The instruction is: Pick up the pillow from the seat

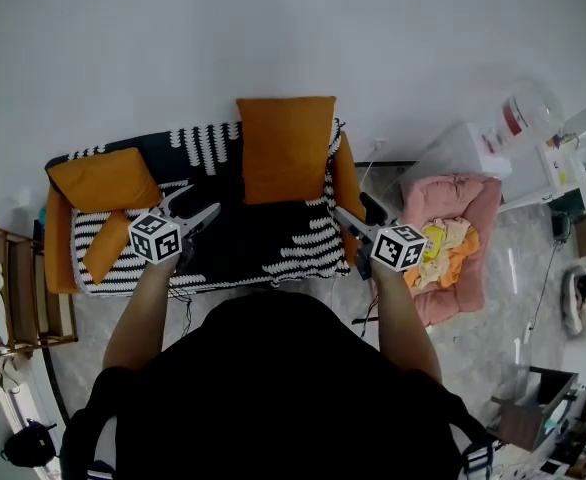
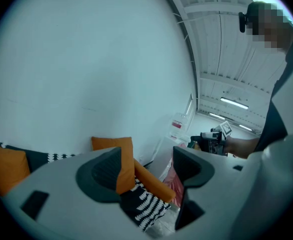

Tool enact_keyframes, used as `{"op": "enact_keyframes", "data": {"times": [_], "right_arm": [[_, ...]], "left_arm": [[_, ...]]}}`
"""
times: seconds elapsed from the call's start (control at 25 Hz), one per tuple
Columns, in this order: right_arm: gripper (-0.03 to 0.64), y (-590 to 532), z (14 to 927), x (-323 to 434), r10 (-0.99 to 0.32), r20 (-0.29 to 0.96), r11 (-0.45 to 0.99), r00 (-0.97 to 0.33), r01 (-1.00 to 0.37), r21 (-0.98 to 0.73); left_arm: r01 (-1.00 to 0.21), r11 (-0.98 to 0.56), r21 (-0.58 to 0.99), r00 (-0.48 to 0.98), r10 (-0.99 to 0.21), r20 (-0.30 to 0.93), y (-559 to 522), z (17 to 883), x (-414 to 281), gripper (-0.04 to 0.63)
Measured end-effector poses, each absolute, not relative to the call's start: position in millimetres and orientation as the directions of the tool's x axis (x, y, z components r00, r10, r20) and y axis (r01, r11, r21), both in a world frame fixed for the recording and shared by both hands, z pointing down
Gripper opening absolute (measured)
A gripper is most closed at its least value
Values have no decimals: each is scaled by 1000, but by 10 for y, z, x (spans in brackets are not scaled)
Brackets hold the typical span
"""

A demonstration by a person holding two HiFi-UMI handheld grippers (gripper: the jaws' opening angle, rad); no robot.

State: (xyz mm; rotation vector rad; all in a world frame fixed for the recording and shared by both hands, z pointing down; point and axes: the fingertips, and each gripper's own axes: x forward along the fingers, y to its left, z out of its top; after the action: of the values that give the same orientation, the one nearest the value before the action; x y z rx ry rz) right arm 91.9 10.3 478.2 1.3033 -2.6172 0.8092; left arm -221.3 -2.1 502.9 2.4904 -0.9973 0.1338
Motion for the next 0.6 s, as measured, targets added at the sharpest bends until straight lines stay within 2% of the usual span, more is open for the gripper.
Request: {"op": "enact_keyframes", "data": {"times": [0.6], "right_arm": [[399, 125, 4854, 704, -702, 335, 488, -629, -767, -417]], "left_arm": [[-668, -637, 385, 740, -624, 253, -25, 5104, -2383, 330]]}}
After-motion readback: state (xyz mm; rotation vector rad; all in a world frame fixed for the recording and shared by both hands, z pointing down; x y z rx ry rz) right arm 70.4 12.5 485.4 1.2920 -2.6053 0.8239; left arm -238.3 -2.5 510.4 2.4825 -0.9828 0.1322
